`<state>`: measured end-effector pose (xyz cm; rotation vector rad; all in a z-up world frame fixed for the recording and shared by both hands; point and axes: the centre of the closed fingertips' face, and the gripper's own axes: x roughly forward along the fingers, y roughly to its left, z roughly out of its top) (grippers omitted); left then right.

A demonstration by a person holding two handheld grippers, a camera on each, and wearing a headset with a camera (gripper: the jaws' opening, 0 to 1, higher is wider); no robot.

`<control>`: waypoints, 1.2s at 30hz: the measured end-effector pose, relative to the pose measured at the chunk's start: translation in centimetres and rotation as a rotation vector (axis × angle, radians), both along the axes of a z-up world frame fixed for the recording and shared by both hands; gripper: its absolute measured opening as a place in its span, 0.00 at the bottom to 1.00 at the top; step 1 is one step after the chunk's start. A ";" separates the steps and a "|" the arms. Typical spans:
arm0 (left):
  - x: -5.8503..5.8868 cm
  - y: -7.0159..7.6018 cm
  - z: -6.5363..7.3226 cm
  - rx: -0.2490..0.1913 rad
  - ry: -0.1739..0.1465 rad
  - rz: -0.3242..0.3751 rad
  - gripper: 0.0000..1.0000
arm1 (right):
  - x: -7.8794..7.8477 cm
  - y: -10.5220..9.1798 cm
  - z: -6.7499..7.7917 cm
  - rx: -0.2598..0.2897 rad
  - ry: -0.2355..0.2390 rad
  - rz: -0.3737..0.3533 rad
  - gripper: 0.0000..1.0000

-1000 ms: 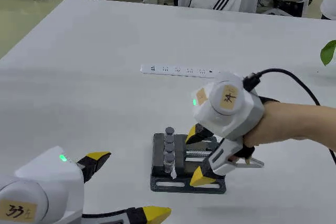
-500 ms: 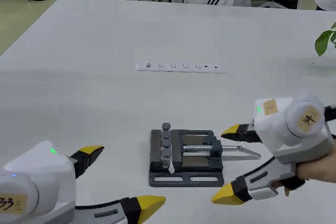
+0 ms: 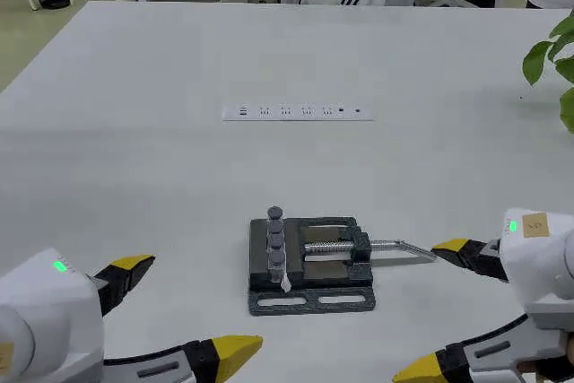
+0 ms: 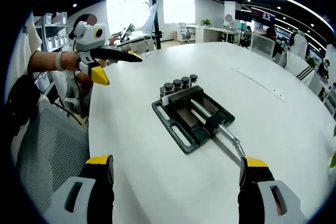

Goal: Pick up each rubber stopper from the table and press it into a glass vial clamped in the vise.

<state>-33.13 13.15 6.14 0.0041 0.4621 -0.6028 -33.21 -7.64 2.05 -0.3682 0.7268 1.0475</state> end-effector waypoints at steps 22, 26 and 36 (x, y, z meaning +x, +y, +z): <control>-0.9 0.5 -0.7 0.030 0.041 0.005 0.99 | -1.0 -1.6 -0.6 0.023 0.025 -0.071 0.99; -0.9 0.7 -1.1 0.030 0.050 0.003 0.99 | -0.9 -1.6 -0.7 0.024 0.029 -0.072 0.99; -1.2 0.7 -1.3 0.034 0.064 -0.003 0.99 | -0.4 -2.1 -0.7 0.028 0.027 -0.093 0.99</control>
